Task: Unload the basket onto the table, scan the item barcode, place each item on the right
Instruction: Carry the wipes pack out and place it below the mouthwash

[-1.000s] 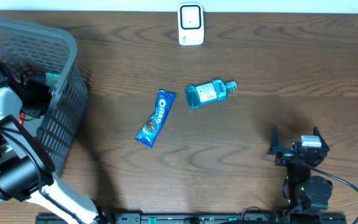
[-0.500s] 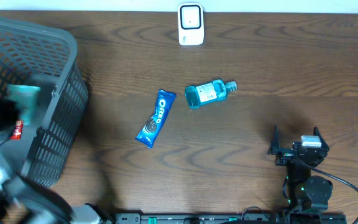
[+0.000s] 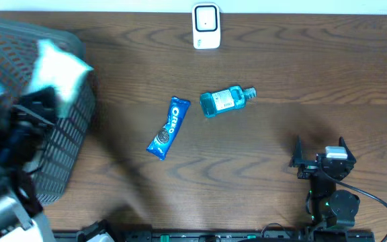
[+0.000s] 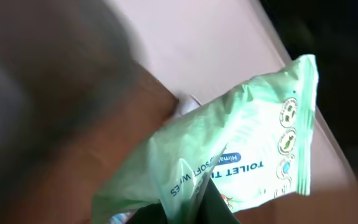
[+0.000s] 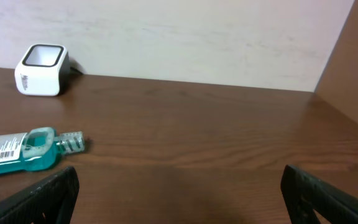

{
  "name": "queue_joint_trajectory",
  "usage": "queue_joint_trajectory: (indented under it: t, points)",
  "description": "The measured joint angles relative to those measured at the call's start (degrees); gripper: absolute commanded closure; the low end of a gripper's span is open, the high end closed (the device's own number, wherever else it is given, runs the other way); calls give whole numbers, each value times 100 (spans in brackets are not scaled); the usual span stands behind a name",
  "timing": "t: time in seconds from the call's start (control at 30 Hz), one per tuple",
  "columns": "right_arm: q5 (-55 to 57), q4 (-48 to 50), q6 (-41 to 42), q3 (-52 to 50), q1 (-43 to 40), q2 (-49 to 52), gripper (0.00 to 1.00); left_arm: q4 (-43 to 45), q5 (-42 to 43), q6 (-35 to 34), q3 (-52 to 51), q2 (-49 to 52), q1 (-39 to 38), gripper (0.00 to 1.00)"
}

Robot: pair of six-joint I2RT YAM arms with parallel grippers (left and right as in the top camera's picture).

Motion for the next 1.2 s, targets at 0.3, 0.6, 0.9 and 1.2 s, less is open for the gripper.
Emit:
queue_joint_trajectory:
  t: [0.3,0.6,0.9,1.2]
  points:
    - [0,0,0,0,0,0,1,11,-1093,466,-7,533,-3604,93]
    - [0,0,0,0,0,0,1,802,-2433,551,-35,3283,-5626,93]
    - [-2,0,0,0,0,0,1,1279,-2743,243,-44,5364,-6033,93]
    - [0,0,0,0,0,0,1,1318,-2752,221,-98,5796,-6295,70]
